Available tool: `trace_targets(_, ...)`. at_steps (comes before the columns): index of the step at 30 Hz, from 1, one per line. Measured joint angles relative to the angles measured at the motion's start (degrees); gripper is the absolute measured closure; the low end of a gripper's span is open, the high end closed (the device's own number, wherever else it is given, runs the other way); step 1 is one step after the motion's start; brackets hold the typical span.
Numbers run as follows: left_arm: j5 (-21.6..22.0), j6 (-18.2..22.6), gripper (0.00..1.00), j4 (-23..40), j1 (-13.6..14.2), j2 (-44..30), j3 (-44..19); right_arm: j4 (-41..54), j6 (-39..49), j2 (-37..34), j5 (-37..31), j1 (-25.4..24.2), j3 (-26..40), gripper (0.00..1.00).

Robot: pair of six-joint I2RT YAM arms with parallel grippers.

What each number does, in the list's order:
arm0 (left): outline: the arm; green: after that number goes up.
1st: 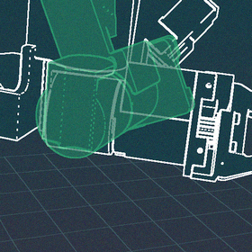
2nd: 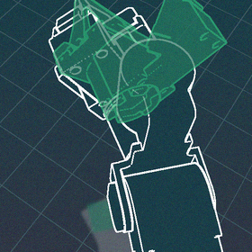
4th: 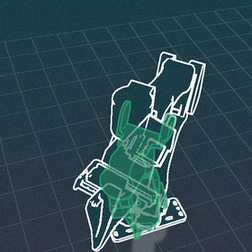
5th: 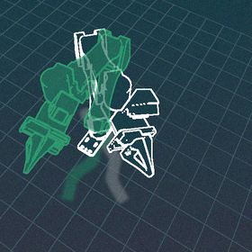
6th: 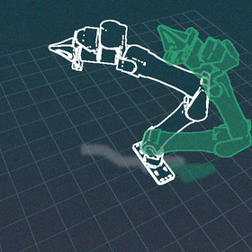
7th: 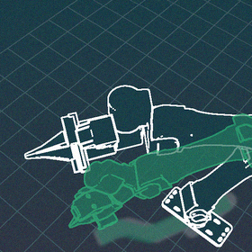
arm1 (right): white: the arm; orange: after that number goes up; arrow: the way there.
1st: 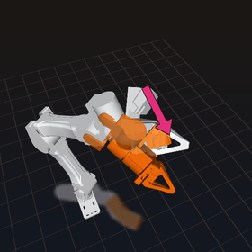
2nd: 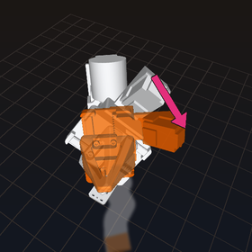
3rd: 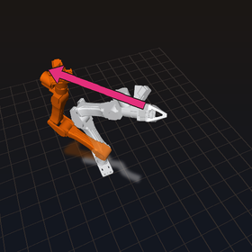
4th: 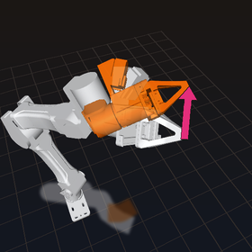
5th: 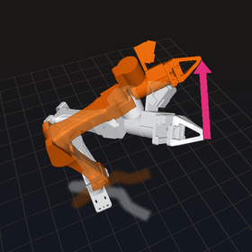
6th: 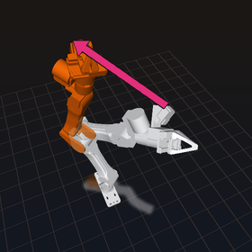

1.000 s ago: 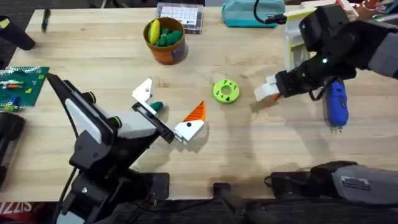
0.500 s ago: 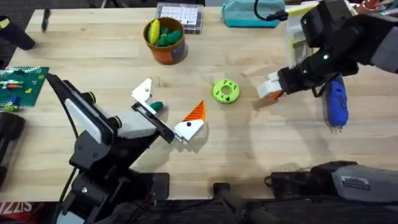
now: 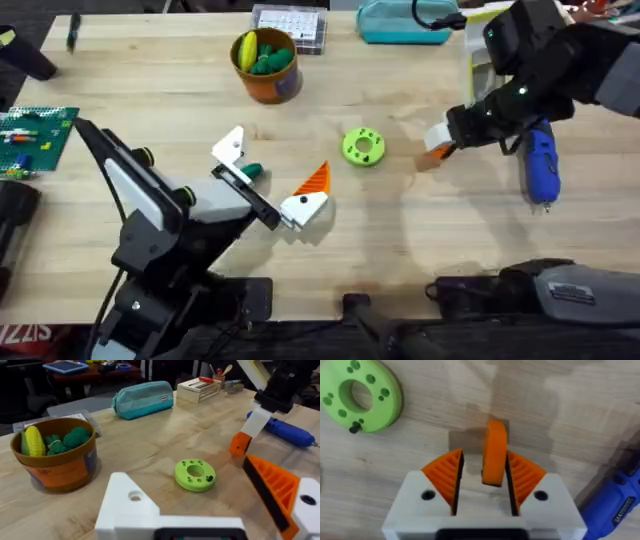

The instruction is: Pick up the gripper from the table and insert it into the empty holder that is missing its gripper. Then pick up a screw, insert it into the mounting hole, and use the screwdriver to tighten it. Finally, clean up the table by picking up the vegetable and placing it into the bucket.

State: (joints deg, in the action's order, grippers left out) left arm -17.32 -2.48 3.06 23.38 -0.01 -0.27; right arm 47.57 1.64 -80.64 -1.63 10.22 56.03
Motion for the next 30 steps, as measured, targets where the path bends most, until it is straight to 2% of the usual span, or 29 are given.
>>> trace_targets(8,0.0,0.0,0.011,0.0,0.0,0.0,0.0,0.0,-0.12,-0.01,-0.09,0.0,0.0,0.724)
trace_targets(12,0.0,0.0,0.011,0.0,0.0,0.01,0.0,-0.02,-0.07,0.0,-0.07,0.0,0.04,0.953)
trace_targets(13,0.0,0.0,0.011,0.0,0.0,0.0,0.0,-0.06,-0.15,0.0,-0.08,0.0,0.1,0.978)
trace_targets(23,0.0,0.0,0.011,0.01,0.0,0.01,0.0,0.61,-0.15,0.28,-0.06,0.0,0.35,0.98)
trace_targets(30,0.0,0.0,0.011,0.01,0.0,0.0,0.0,1.2,-0.16,5.82,3.14,0.0,3.33,0.981)
